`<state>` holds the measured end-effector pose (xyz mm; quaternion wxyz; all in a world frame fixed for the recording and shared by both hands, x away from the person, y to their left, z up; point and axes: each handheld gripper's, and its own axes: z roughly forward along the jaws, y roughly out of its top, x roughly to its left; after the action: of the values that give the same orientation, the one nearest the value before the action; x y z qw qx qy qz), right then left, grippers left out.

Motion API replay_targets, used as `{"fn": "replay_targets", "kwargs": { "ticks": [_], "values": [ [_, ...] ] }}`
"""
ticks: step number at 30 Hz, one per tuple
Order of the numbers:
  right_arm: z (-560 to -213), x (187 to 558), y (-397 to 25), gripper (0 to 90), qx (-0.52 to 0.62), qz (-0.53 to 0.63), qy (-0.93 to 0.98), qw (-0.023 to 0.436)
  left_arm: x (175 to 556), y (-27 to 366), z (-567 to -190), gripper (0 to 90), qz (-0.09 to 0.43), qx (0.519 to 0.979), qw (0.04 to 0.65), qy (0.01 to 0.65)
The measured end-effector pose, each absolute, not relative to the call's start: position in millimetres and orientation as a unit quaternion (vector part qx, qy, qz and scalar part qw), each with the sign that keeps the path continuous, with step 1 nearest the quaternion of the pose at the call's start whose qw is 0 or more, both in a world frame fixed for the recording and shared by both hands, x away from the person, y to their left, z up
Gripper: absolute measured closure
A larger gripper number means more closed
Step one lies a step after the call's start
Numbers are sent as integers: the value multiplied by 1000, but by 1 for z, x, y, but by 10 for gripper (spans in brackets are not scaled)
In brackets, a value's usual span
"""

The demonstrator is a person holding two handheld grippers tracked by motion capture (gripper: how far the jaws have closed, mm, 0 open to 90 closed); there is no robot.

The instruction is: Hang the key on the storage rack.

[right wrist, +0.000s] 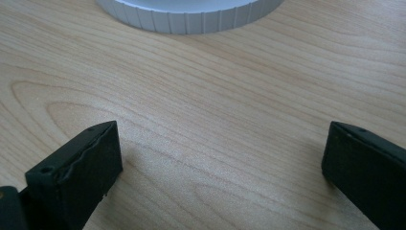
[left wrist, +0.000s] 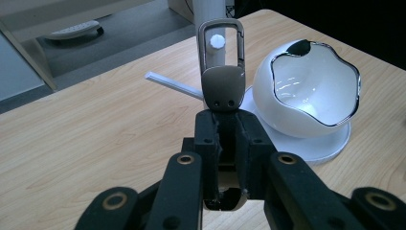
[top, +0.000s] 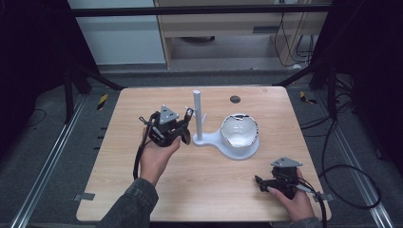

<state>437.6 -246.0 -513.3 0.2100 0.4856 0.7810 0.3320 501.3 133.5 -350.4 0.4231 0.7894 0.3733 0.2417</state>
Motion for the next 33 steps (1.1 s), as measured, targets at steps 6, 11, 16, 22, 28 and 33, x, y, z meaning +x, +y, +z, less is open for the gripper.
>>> {"fn": "replay_targets", "kwargs": {
  "ticks": [6, 11, 16, 22, 28, 33],
  "values": [
    [-513, 437, -246, 4, 486, 332, 781, 210, 503, 132, -352, 800, 241, 790, 422, 374],
    [-513, 438, -246, 5, 486, 332, 781, 210, 503, 131, -352, 800, 243, 790, 420, 374],
    [-513, 438, -246, 5, 486, 332, 781, 210, 506, 131, -353, 800, 243, 790, 419, 375],
    [-513, 438, -246, 4, 486, 332, 781, 210, 511, 128, -356, 800, 242, 790, 417, 378],
    [-513, 438, -246, 5, 486, 332, 781, 210, 516, 124, -359, 800, 241, 790, 415, 382],
    [-513, 438, -246, 4, 486, 332, 781, 210, 518, 121, -360, 800, 243, 793, 411, 378]
  ]
}}
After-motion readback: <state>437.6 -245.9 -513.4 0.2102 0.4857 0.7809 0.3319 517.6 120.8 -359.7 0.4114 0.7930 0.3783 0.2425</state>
